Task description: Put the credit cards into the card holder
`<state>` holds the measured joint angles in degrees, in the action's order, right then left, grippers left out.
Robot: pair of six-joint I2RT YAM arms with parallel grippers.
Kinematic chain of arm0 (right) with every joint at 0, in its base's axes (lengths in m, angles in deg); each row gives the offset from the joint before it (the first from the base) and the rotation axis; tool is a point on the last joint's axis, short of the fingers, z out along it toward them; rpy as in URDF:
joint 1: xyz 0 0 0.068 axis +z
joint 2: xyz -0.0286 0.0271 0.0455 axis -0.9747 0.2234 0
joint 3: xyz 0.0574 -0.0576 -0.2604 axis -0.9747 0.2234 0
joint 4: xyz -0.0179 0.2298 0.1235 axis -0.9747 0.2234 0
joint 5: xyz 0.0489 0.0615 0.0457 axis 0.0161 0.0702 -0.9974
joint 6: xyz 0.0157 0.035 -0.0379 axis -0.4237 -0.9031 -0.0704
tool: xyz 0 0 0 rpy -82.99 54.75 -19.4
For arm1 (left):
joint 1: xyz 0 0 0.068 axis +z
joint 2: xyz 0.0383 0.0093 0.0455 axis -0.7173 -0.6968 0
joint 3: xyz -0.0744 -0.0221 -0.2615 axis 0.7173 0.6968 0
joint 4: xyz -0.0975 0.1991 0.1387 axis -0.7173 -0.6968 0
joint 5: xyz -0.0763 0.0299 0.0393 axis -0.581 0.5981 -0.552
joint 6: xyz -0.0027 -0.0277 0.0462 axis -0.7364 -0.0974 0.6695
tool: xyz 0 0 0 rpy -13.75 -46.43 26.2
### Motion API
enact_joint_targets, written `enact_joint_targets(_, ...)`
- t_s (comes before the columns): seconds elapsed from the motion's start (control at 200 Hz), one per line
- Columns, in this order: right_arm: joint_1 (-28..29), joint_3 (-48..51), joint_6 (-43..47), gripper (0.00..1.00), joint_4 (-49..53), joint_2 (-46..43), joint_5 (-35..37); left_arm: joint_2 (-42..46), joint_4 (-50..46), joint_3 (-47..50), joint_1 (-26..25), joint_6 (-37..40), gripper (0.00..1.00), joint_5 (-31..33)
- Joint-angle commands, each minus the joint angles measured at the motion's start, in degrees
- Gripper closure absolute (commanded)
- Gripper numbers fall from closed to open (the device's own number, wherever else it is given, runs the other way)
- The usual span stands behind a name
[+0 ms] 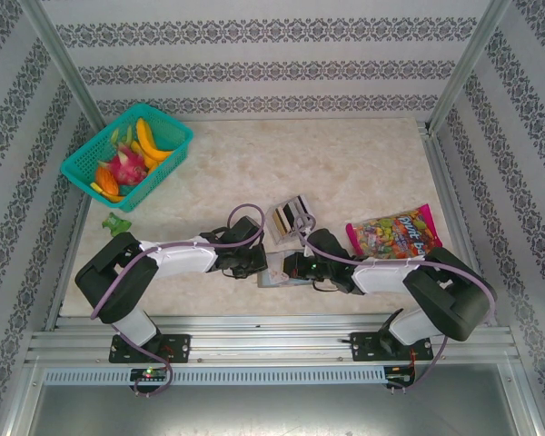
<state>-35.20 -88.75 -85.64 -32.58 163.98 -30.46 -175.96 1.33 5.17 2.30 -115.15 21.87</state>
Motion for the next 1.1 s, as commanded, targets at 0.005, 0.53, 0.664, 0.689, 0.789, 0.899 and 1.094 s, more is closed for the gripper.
enact_joint_targets(0.005,1.00,-0.92,0.68,0.95,7.31,0.05,1.46,-0.77,-5.29,0.30,-0.15,0.13,0.92,3.45)
enact_joint_targets(0.53,-0.48,-5.96,5.07,0.84,19.20,-0.72,0.75,-0.86,-5.62,-0.23,-0.14,0.64,0.92,3.25)
enact_joint_targets(0.664,-0.06,-7.74,4.81,0.88,17.26,0.39,-1.66,-0.95,-5.13,-0.21,-0.15,0.55,0.92,3.12)
enact_joint_targets(0.689,-0.05,-8.26,4.80,0.88,17.06,0.76,-2.28,-1.02,-5.04,-0.21,-0.19,0.59,0.92,3.07)
enact_joint_targets(0.789,0.46,-10.11,4.90,0.88,16.14,2.67,-4.14,-1.13,-5.04,-0.33,-0.16,0.55,0.93,2.98)
enact_joint_targets(0.899,0.97,-11.54,4.46,0.87,15.28,5.48,-6.25,-1.14,-4.95,-0.43,-0.15,0.55,0.93,3.11)
enact_joint_targets(1.094,0.16,-11.96,5.88,0.84,19.97,2.73,-3.87,-0.51,-5.39,-0.02,-0.15,0.55,0.93,3.48)
